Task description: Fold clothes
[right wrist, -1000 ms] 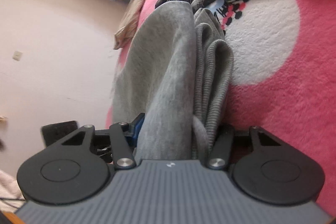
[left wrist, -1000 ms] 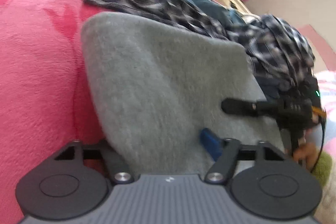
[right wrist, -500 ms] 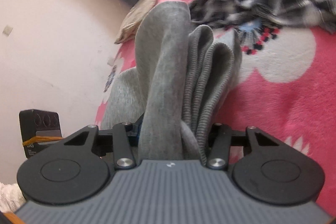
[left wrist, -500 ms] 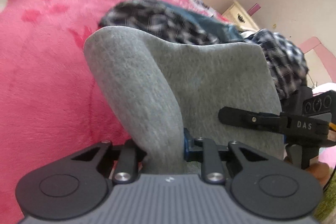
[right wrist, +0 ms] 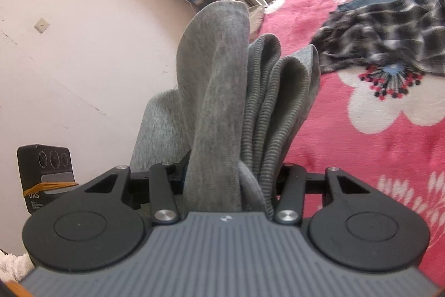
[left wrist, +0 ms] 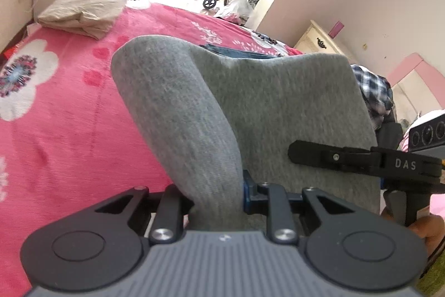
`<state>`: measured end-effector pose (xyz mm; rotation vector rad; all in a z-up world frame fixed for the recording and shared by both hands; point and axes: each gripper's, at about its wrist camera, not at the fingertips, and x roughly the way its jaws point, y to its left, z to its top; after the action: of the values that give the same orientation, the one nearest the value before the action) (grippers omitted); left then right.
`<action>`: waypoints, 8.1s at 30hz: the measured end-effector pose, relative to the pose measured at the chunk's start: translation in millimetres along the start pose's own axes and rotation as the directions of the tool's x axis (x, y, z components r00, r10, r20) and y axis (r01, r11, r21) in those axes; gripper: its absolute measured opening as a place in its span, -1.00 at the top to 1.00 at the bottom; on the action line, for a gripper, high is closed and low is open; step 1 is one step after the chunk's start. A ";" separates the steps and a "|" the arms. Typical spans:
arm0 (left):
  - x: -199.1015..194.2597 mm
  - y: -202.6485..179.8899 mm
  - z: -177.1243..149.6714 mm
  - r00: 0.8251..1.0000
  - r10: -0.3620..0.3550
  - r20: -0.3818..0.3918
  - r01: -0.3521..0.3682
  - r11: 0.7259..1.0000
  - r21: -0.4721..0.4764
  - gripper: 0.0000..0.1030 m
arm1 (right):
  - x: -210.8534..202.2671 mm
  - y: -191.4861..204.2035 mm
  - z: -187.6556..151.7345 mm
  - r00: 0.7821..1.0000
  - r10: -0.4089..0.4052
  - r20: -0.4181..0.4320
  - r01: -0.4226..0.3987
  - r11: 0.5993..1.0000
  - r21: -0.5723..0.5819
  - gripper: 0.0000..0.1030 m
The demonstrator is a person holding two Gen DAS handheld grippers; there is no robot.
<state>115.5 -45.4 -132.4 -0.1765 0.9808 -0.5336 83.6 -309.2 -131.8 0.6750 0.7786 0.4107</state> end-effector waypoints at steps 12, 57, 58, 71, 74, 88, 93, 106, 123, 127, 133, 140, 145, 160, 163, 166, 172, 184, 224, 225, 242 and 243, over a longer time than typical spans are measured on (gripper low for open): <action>-29.3 2.4 23.4 0.999 0.046 0.008 -0.047 0.999 0.020 0.54 | 6.3 35.9 14.1 1.000 0.025 -0.011 -0.025 0.999 -0.028 0.11; -98.0 101.0 262.2 0.953 0.205 -0.224 -0.228 0.970 -0.081 0.54 | 138.6 177.6 212.6 0.972 0.048 -0.231 -0.019 0.992 0.125 0.11; -98.9 108.1 263.3 0.953 0.201 -0.226 -0.225 0.971 -0.083 0.54 | 144.9 181.7 212.7 0.972 0.041 -0.232 -0.011 0.992 0.129 0.11; -98.6 103.3 322.4 0.937 0.282 -0.209 -0.285 0.958 0.013 0.54 | 173.1 186.8 245.1 0.984 0.089 -0.155 -0.060 0.981 0.184 0.11; -95.4 89.2 329.3 0.941 0.291 -0.173 -0.298 0.954 -0.014 0.54 | 168.3 177.6 262.6 0.980 0.117 -0.160 -0.091 0.982 0.166 0.12; -72.0 37.3 368.4 0.921 0.371 -0.116 -0.389 0.873 -0.295 0.55 | 158.9 124.5 344.1 0.910 0.302 -0.285 -0.272 0.952 0.140 0.12; -53.7 45.5 375.9 0.927 0.353 -0.125 -0.374 0.884 -0.280 0.55 | 160.8 105.1 346.8 0.920 0.309 -0.243 -0.267 0.945 0.189 0.12; -7.3 117.4 406.1 0.985 0.066 -0.160 -0.094 0.981 -0.170 0.55 | 161.0 110.6 349.1 0.993 0.071 -0.092 -0.047 0.969 0.244 0.12; 150.4 336.5 469.8 0.990 -0.003 -0.142 -0.001 1.000 -0.027 0.55 | 401.6 43.1 335.1 0.988 -0.037 0.147 -0.021 0.927 0.373 0.12; 187.3 373.3 484.6 0.987 -0.036 -0.154 0.030 0.999 -0.039 0.55 | 454.4 19.5 340.2 0.985 -0.032 0.170 -0.033 0.930 0.367 0.12; 223.1 414.0 510.4 0.975 -0.075 -0.209 0.072 0.997 -0.025 0.55 | 500.1 0.7 349.9 0.980 -0.062 0.188 -0.020 0.915 0.403 0.12; 235.4 454.3 516.9 0.957 -0.145 -0.250 0.138 0.989 -0.046 0.55 | 528.5 -0.4 351.1 0.983 -0.070 0.170 -0.010 0.903 0.429 0.12; 245.9 475.0 509.3 0.949 -0.191 -0.250 0.177 0.981 -0.076 0.55 | 535.1 -2.2 347.5 0.985 -0.078 0.151 0.004 0.898 0.440 0.13; 282.1 520.5 481.1 0.935 -0.262 -0.239 0.233 0.962 -0.142 0.14 | 541.5 -32.2 341.5 0.993 -0.085 0.081 0.037 0.881 0.472 0.11; 289.6 549.3 467.7 0.922 -0.331 -0.198 0.276 0.925 -0.263 0.00 | 556.2 -62.9 332.2 0.995 -0.102 -0.001 0.088 0.862 0.499 -0.03; 273.6 579.0 460.1 0.919 -0.382 -0.100 0.316 0.864 -0.392 -0.12 | 551.4 -82.9 328.8 0.999 -0.045 0.007 0.034 0.837 0.547 -0.11; 204.5 580.7 451.5 0.964 -0.262 0.048 0.263 0.906 -0.333 -0.13 | 534.1 -100.0 326.2 0.999 -0.002 0.049 -0.029 0.780 0.625 -0.33; 252.4 430.9 418.1 0.993 -0.018 -0.118 0.018 1.000 0.005 -0.15 | 547.8 -111.7 348.5 0.992 0.123 0.039 -0.121 0.790 0.601 -0.68; 252.5 365.5 432.0 0.954 0.251 -0.165 -0.251 0.968 0.020 -0.16 | 542.3 -6.5 371.6 0.999 -0.018 0.044 0.023 0.994 -0.105 0.15; 249.7 359.5 433.6 0.956 0.245 -0.161 -0.243 0.969 0.036 -0.15 | 543.2 -7.5 373.4 0.999 -0.015 0.045 0.020 0.995 -0.102 0.15; 267.2 260.1 446.1 0.954 0.258 -0.153 -0.201 0.928 0.314 -0.44 | 566.5 -86.3 434.4 0.904 0.318 -0.285 -0.201 0.905 0.374 -0.46; 273.4 255.0 446.1 0.948 0.278 -0.155 -0.217 0.920 0.328 -0.44 | 567.6 -86.9 434.6 0.897 0.333 -0.290 -0.202 0.894 0.401 -0.50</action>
<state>693.9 -6.4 -184.2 0.2845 1.0822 -0.4673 788.6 -223.1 -250.9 1.0846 1.1219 0.6662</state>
